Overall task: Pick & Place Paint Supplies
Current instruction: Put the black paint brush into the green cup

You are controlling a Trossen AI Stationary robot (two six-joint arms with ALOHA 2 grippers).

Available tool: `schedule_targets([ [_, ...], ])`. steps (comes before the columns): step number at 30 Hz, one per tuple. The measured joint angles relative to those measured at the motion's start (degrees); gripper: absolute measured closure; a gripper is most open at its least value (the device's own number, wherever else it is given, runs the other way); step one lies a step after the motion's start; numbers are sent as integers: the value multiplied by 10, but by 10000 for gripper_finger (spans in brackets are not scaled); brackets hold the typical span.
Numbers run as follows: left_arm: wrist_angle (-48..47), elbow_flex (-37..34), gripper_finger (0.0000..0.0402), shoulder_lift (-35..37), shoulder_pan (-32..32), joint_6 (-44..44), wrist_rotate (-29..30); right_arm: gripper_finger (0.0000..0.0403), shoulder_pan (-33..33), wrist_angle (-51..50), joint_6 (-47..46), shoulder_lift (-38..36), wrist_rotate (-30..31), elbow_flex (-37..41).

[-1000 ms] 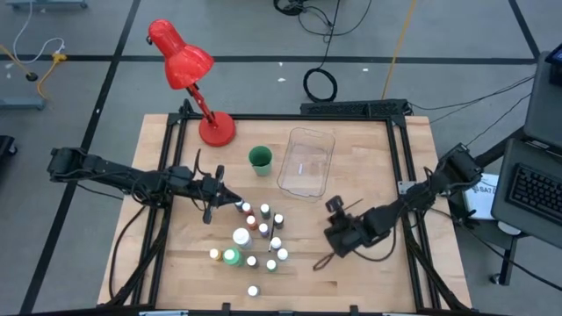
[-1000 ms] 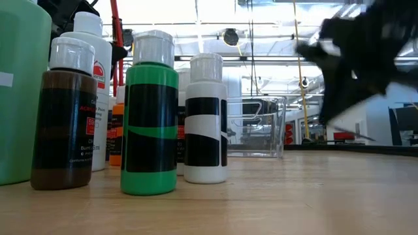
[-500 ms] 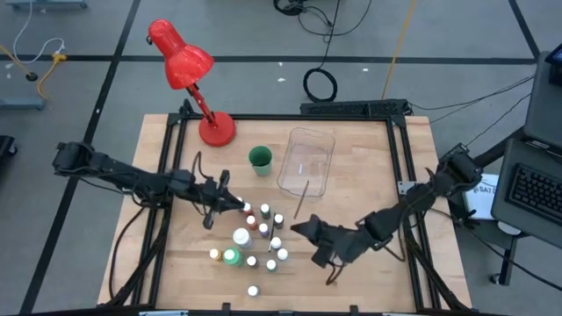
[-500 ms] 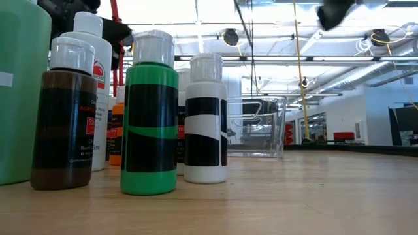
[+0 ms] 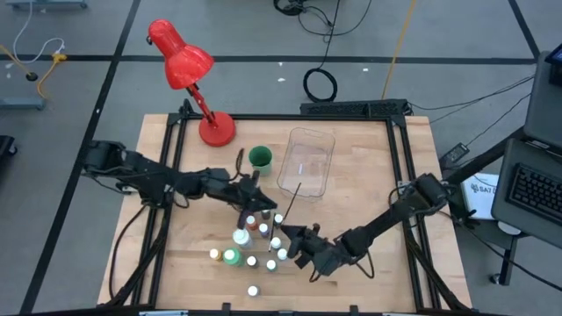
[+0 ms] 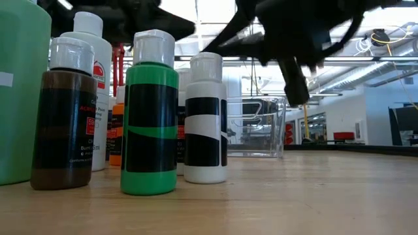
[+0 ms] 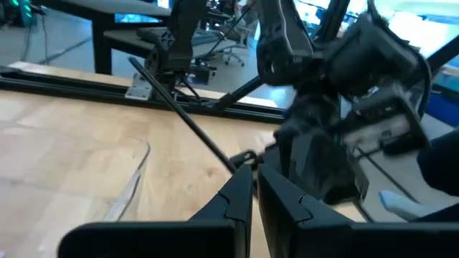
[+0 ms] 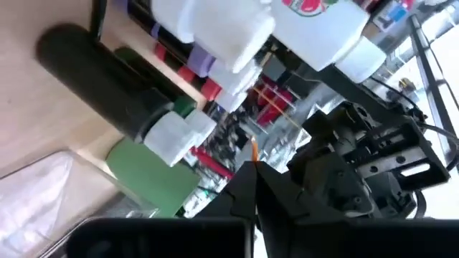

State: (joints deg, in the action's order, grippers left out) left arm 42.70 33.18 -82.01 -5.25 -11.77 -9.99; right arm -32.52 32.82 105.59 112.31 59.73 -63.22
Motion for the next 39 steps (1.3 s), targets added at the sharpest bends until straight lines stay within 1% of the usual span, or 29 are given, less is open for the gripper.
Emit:
schedule_targets([
  [2,-10,12,377,-13,6,-2,-10,403,-4,12,1,6,16,0],
  [4,-15,22,375,-20,10,-3,-11,403,-8,13,-6,7,15,0],
  [6,-15,29,364,-22,18,-3,-11,403,-11,4,-4,8,5,0],
  [9,-25,40,327,-21,33,-4,-18,403,-11,-4,-3,8,-20,0],
  [13,-35,49,259,-21,54,-14,-46,403,-6,-2,15,8,-34,0],
  [15,-50,55,229,-21,61,-20,-47,403,-2,0,24,8,-45,0],
  [17,-61,60,208,-21,66,-34,-47,403,1,0,30,8,-46,0],
  [20,-66,65,188,-21,69,-45,-47,403,6,0,31,8,-46,0],
  [23,-65,66,180,-21,69,-47,-48,403,7,3,31,8,-57,0],
  [27,-62,66,178,-21,69,-50,-47,403,7,5,33,8,-78,0],
  [30,-60,66,178,-21,69,-50,-47,403,9,27,41,8,-94,0],
  [34,-60,66,178,-21,69,-49,-47,403,21,49,62,8,-120,0],
  [39,-60,66,178,-21,66,-47,-50,403,36,61,63,7,-134,0],
])
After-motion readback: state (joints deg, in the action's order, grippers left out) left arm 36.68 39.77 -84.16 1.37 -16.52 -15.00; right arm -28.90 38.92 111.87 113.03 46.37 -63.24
